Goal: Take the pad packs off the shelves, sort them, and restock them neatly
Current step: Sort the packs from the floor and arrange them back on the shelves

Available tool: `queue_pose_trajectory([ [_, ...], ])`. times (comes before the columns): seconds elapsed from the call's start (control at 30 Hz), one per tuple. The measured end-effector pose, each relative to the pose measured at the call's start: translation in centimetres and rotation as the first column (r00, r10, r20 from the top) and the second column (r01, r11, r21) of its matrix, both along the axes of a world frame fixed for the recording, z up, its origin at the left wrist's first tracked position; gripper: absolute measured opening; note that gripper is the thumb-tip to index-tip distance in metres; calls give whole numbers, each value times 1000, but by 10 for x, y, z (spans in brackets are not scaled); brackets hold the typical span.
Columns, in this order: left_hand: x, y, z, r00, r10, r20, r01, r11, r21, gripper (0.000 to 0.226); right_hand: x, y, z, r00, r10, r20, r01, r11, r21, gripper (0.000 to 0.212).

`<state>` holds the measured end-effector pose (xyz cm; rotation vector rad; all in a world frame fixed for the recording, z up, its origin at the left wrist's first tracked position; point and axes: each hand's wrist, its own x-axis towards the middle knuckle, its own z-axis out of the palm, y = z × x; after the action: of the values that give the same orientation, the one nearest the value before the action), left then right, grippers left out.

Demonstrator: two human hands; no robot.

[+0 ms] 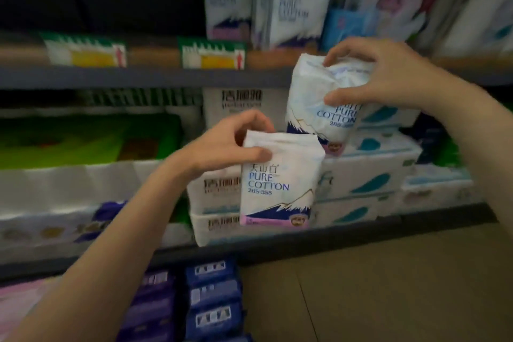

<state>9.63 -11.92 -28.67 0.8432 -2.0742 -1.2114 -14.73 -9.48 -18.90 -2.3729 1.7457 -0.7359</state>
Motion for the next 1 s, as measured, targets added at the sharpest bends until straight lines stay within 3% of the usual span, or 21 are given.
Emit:
queue_pose_trajectory([
  [0.17,36,9,90,972,85,-220,-144,953,-266,38,25,-5,68,972,199,124,-152,937,-316,48],
  [0.3,50,0,130,914,143,-380,-291,884,-367,35,51,-42,90,918,361,166,-233,828,-510,59],
  [0.4,62,-17,144,848,228,-478,-439,807,-394,32,83,-93,89,931,340,133,-223,819,-529,56],
  [0.47,67,-30,149,822,293,-489,-507,768,-392,31,97,-132,81,972,234,18,-199,863,-464,48],
  [0.57,67,-54,153,790,414,-452,-583,735,-346,27,103,-171,66,934,-57,-352,-35,968,-250,43],
  [0.67,62,-77,154,779,482,-402,-615,714,-336,26,107,-185,65,829,-217,-515,76,957,-281,49],
  [0.73,58,-91,154,787,478,-391,-604,727,-327,24,107,-181,66,842,-232,-487,75,944,-320,50],
  [0.83,50,-109,152,796,493,-350,-597,733,-325,19,89,-167,69,955,-180,-235,93,937,-338,44],
  [0.9,40,-118,151,808,510,-295,-588,719,-370,22,65,-161,67,981,-144,-132,104,957,-269,46],
  [1.0,24,-123,152,810,587,-14,-436,585,-684,42,33,-154,55,952,-113,-284,90,992,-92,87],
])
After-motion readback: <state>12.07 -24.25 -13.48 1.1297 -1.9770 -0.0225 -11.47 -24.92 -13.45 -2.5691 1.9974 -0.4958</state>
